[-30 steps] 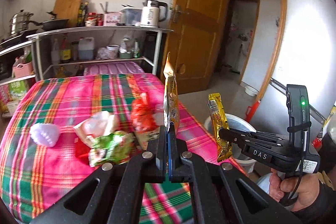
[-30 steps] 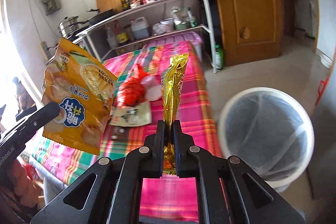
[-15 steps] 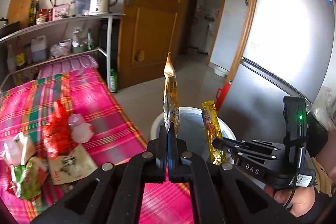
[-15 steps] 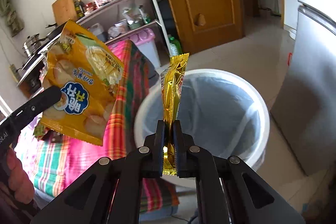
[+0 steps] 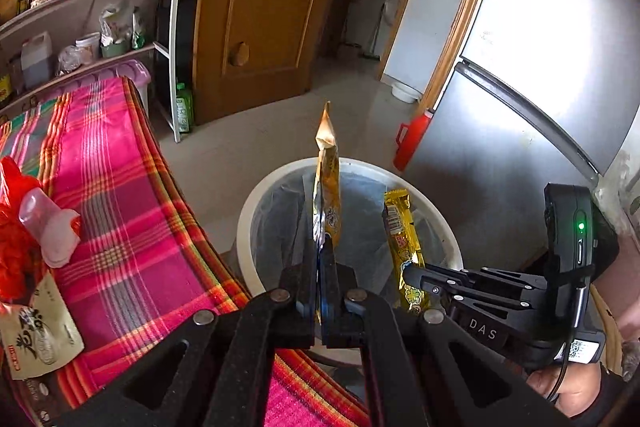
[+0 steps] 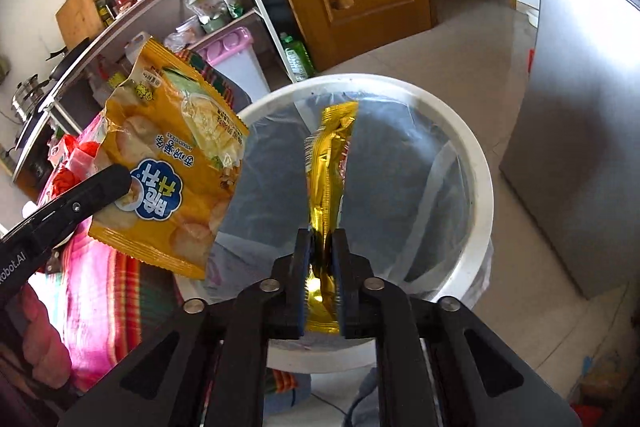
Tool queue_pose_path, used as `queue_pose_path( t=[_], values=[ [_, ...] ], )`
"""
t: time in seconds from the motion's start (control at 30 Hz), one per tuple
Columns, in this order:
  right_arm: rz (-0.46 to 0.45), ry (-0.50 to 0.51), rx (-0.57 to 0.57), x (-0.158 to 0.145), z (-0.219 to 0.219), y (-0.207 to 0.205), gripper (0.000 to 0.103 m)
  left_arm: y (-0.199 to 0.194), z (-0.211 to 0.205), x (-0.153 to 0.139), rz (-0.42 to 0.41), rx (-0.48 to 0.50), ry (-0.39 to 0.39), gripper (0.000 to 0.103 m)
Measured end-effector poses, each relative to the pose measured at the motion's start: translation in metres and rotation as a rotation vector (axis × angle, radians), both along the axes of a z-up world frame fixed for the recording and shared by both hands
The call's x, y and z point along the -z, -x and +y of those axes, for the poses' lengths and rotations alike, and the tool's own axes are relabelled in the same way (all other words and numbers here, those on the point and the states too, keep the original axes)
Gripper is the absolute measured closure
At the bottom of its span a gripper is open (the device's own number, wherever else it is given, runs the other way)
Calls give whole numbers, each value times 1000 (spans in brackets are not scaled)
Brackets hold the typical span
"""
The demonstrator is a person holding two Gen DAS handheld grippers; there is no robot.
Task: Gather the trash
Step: 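Carry both items over the white bin and open both grippers to drop them, then move both grippers back to the table toward the green pea snack bag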
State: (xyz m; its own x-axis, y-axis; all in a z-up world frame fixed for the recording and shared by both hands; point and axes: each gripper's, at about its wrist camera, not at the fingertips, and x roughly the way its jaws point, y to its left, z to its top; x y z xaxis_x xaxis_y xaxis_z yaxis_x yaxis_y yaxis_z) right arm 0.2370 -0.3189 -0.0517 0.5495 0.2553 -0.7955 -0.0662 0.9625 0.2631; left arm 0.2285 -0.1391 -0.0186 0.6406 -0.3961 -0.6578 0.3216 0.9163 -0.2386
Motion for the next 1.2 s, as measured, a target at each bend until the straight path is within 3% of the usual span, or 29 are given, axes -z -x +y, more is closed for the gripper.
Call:
queue_pose_path(
  t=[0.13,0.2,0.47,0.63,0.8,1.2],
  values=[
    [-6,1,-2,-1,2,0,77,1,-2,3,8,0,5,93],
    [-15,5,0,-3,2,1,75,2,1,2,9,0,17,83],
    [-90,4,2,-29,3,21,75,14,20,-8,-13,-40,36,75],
    [-135,-4,-25,-48,13,32,74,31,37,-19,-55,-65,30,74],
    [-183,-18,-82,-65,34,49,61,53,56,-29,-90,-100,17,74],
    [-224,-41,-259,-81,97,76,61,106,114,-34,-124,-229,-13,74]
  ],
)
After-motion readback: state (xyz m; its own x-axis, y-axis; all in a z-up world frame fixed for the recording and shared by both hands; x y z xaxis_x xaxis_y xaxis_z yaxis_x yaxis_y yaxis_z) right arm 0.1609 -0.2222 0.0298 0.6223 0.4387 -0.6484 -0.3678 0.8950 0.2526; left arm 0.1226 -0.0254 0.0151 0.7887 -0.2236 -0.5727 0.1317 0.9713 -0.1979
